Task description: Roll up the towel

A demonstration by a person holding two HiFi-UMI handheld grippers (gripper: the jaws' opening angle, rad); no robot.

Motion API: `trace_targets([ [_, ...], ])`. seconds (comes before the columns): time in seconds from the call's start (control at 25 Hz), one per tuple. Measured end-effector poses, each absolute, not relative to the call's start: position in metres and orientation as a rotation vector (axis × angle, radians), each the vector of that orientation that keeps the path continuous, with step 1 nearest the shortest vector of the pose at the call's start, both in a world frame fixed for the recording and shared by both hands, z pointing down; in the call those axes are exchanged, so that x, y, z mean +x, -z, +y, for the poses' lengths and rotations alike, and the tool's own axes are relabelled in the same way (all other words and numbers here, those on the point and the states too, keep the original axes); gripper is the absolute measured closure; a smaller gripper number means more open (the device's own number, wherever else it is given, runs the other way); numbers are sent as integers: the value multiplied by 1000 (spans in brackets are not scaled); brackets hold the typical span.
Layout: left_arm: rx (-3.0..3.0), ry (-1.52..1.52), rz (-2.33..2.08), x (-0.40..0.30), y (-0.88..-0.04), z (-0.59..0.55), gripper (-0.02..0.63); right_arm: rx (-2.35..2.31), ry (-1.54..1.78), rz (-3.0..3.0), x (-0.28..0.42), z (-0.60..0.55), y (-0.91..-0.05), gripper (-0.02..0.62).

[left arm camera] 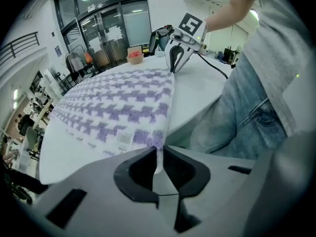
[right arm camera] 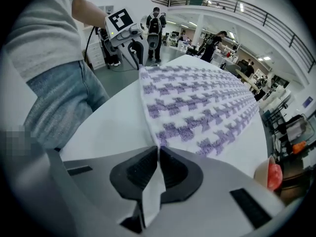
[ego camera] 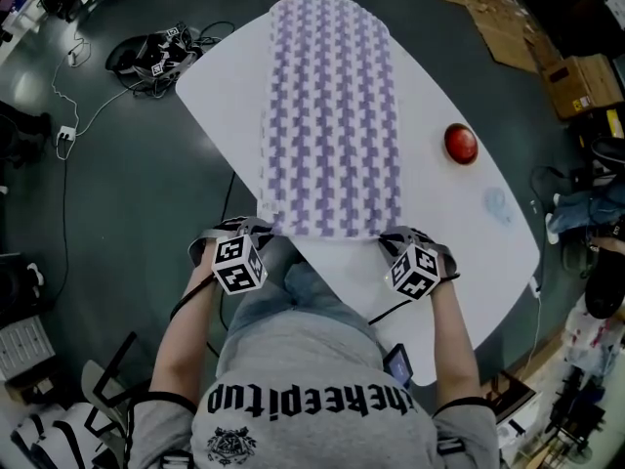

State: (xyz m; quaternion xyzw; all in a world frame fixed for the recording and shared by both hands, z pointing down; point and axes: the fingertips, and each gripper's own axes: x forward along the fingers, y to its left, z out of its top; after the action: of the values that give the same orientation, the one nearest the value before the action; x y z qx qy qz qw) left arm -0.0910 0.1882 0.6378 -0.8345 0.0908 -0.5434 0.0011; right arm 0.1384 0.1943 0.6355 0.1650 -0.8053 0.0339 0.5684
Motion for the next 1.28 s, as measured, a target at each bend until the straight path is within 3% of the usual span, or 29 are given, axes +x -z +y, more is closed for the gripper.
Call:
trace_targets([
  [0.56,-2759,1590,455,-91,-612,153,551,612,-19,-1933,144,136,-608,575],
  [1.28,-2637,1681,703,-105,-624,92,534,667,38,-1834,140,75,-628,575],
])
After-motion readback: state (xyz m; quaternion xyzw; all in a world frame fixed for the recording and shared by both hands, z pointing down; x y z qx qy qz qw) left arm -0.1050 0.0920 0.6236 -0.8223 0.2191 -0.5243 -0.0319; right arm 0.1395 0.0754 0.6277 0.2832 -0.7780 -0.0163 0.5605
